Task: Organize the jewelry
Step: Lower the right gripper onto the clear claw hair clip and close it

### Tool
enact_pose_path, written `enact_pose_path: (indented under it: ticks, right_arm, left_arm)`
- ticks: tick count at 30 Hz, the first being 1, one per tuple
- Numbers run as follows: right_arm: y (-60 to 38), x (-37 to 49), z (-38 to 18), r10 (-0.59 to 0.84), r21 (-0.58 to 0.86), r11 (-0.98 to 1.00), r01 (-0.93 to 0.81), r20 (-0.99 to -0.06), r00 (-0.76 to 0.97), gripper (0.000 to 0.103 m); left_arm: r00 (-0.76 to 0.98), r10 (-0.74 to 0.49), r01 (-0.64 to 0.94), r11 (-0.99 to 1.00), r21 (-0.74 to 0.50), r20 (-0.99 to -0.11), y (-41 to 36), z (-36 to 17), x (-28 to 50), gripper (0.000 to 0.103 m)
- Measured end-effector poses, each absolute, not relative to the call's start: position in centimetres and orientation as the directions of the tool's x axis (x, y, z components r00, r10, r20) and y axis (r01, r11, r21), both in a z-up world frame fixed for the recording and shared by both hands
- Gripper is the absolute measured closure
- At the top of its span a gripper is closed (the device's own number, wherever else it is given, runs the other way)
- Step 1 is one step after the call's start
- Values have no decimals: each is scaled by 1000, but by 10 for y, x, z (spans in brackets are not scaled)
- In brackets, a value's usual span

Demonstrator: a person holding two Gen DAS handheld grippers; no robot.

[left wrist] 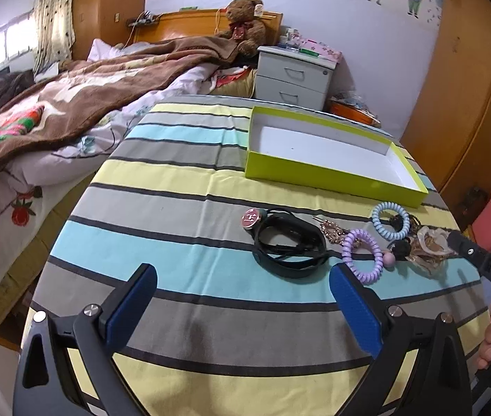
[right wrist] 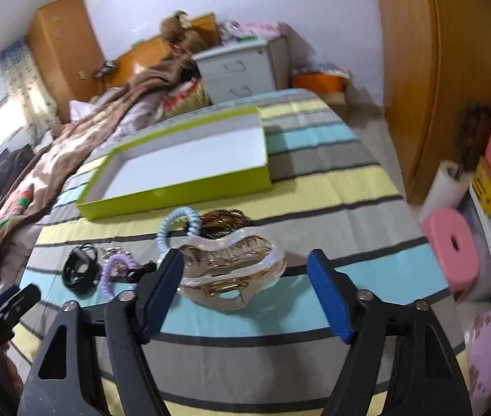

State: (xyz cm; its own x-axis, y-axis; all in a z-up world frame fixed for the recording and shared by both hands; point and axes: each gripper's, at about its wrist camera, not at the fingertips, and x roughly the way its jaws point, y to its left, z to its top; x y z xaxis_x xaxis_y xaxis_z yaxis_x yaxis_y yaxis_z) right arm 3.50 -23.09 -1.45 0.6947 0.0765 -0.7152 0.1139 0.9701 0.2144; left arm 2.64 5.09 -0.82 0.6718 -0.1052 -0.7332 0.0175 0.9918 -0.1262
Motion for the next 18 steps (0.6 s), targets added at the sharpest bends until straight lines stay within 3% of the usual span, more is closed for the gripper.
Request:
enact_pose_path:
  ticks: [2, 4, 8, 12, 16, 18]
  right_arm:
    - [-233, 41, -18, 85, 224, 967, 120, -731, 677, 39]
    - [-234, 48, -20, 74, 213, 968, 134, -751, 656, 51]
    - [-239, 50, -21, 108, 247, 960, 129, -755, 647, 58]
    - [-243, 53, -19, 167, 284, 954, 100, -776, 609, 73]
    - [-251, 57, -13, 138, 243, 965, 94, -784, 605, 75]
    - [-256, 62, -15, 197, 290, 954, 75, -796, 573, 75]
  left_arm:
    - [665, -106, 25, 992, -121, -740, 51, -10, 29, 2]
    - [658, -108, 29, 993, -118, -745, 50, -12, 30, 2]
    - [650, -116, 29, 991, -128, -751, 50, -13, 33, 2]
    - [638, -120, 27, 991, -133, -761, 50, -14, 39, 2]
    - [635, -122, 23, 990, -139, -763, 50, -15, 41, 2]
    - [629, -122, 20, 990, -141, -768, 50, -16, 43, 2]
